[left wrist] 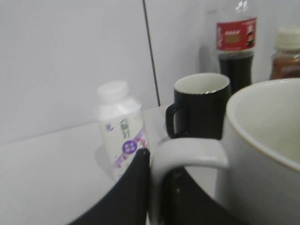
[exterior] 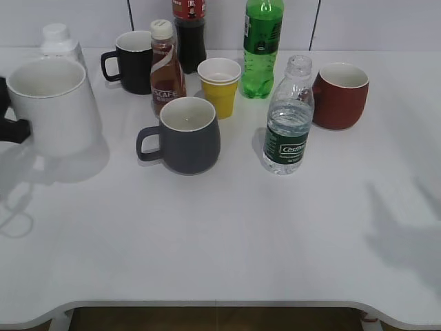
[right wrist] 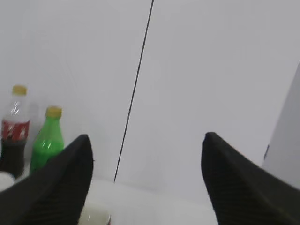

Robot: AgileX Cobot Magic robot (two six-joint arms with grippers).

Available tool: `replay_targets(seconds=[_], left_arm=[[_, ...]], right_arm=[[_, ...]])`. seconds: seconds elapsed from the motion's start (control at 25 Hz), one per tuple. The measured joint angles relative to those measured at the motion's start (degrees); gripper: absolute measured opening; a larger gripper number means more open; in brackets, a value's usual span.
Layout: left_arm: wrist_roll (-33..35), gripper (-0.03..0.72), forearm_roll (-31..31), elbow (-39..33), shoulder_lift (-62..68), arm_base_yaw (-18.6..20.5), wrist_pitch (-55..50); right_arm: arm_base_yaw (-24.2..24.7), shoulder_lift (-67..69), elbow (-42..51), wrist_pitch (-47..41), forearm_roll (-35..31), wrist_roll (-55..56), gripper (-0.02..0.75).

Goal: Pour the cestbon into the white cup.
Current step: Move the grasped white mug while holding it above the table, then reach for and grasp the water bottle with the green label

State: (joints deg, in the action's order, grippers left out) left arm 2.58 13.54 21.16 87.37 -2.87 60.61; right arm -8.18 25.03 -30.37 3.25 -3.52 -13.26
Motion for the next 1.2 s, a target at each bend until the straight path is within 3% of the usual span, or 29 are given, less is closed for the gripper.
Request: replay_targets(seconds=[0.12,0.24,0.48,0.6,0.84,1.0,1.2], left_arm=[[0.0,0.037,1.8,0.0,-4.5,0.0,-3.5],[0.0,0.037,3.2,0.0,-8.8,0.0,-7.7],[0.0,0.037,4.2,0.0,-14.3,0.0,-12.4],[-0.5,0.037,4.5,0.0,-14.9,0.0,-12.9],[-0.6,0.037,4.6,0.0,-14.9,-0.1,-13.4],[-0.7,0.037,4.9,0.0,-14.9,-1.2,-14.4],[-0.7,0.037,7.4,0.0,-14.9,-2.9,-16.1]], right_arm=[[-1.0,8.0,0.0,11.5,0.3,1.3,0.543],[-3.2,15.3,0.0,15.2,1.9,9.8,0.543],[-10.4,31.8,7.6,21.3,16.1,29.0,0.543],[-13.0,41.0,11.7,30.3,17.8,30.7,0.543],[-13.6,57.5,12.3,46.0,22.7,28.8,0.570],[-13.6,67.4,10.0,48.9,19.8,28.3,0.647],[-13.6,77.5,1.9,50.7,18.7,28.2,0.661]])
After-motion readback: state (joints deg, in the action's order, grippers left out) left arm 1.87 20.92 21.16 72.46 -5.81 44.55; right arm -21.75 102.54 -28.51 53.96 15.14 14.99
